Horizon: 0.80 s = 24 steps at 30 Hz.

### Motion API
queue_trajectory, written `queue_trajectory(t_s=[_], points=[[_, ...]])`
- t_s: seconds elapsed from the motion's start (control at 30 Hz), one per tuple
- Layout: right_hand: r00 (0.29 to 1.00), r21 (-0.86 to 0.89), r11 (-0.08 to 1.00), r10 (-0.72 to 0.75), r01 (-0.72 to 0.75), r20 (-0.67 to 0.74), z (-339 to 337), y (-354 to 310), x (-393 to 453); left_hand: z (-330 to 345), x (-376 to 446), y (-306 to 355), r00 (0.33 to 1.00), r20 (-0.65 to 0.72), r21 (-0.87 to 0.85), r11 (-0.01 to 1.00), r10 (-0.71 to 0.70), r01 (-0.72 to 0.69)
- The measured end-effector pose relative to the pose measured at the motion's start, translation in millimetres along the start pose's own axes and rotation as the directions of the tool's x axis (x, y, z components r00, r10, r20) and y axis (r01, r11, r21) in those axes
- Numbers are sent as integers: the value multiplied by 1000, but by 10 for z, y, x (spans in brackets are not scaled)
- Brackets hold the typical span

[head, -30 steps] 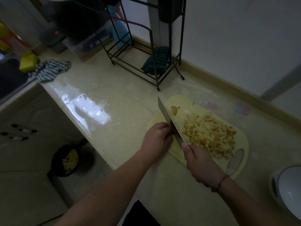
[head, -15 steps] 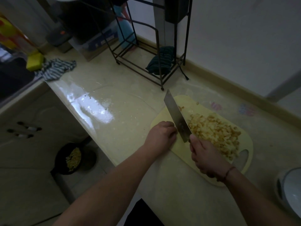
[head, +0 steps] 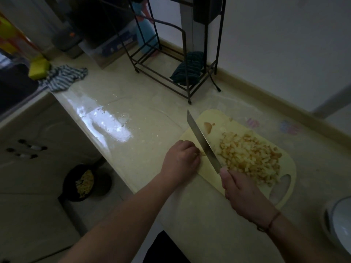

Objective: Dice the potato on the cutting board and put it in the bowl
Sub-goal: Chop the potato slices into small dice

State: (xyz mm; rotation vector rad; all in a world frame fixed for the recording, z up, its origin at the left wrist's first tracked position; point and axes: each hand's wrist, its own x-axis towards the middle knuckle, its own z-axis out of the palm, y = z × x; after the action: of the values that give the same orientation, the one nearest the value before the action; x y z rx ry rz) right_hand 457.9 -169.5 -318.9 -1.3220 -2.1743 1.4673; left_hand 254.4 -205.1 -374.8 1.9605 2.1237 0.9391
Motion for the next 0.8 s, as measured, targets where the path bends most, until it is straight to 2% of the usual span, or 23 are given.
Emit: queue_trajectory(t_s=[0.23, 0.6, 0.8], points=[[1000, -1, 1000, 19, -19, -6, 41, 26, 19, 76, 68, 85, 996, 86, 13, 1000, -29, 28], [1000, 17, 1000, 14, -15, 9, 98, 25, 31, 63, 82, 89, 998, 51, -33, 999, -31, 32], [996, 10, 997, 69, -70, 55, 108, -8, 222, 77, 90, 53, 999, 30, -54, 998, -21, 23]])
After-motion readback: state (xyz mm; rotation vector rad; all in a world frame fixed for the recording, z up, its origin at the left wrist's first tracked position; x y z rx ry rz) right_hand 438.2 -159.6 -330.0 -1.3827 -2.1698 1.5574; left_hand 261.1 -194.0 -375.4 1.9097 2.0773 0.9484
